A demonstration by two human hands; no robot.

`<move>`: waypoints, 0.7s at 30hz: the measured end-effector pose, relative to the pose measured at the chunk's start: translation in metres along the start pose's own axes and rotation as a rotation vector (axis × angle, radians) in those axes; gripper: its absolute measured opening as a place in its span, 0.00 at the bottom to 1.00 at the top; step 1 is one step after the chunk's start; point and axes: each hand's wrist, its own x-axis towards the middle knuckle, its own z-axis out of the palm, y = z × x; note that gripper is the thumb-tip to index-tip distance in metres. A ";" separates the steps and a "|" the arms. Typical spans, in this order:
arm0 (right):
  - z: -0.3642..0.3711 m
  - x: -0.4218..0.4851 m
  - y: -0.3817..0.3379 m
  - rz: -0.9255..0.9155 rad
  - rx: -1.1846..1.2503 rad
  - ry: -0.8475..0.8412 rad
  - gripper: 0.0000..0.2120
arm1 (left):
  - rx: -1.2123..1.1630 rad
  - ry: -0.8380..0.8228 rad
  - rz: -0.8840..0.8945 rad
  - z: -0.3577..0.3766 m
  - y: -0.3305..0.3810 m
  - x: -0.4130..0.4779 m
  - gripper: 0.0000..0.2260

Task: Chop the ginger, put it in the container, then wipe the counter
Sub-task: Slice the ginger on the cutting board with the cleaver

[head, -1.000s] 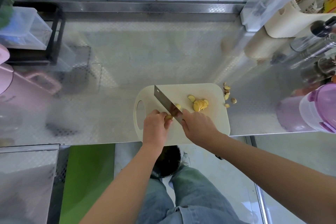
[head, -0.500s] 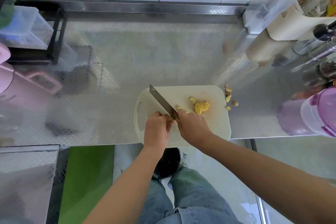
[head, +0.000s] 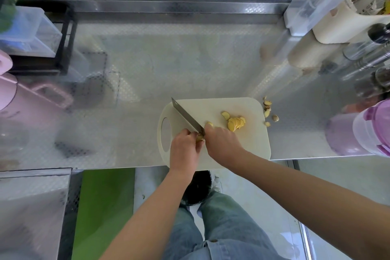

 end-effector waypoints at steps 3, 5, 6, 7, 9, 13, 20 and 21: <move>0.003 -0.003 0.002 -0.006 0.005 0.037 0.14 | 0.007 -0.001 0.010 0.000 -0.001 0.000 0.05; 0.005 -0.005 0.004 -0.001 0.023 0.058 0.17 | 0.017 -0.003 0.018 0.001 -0.001 0.000 0.05; 0.006 -0.005 0.005 0.003 0.035 0.054 0.18 | 0.023 -0.001 0.022 0.001 -0.002 0.001 0.05; 0.006 -0.005 0.007 0.007 0.054 0.047 0.17 | 0.027 0.000 0.022 0.001 -0.002 0.001 0.05; 0.003 -0.003 0.009 0.003 0.087 0.028 0.13 | 0.033 -0.005 0.014 0.000 -0.001 0.002 0.06; -0.002 -0.010 0.013 -0.037 0.028 0.016 0.14 | 0.040 -0.013 0.010 -0.001 0.000 0.002 0.06; 0.009 -0.015 0.016 -0.017 -0.003 0.013 0.18 | 0.051 -0.011 0.025 0.000 -0.001 0.003 0.05; 0.011 -0.015 0.016 -0.016 -0.010 0.016 0.19 | 0.053 -0.007 0.026 0.001 -0.001 0.002 0.05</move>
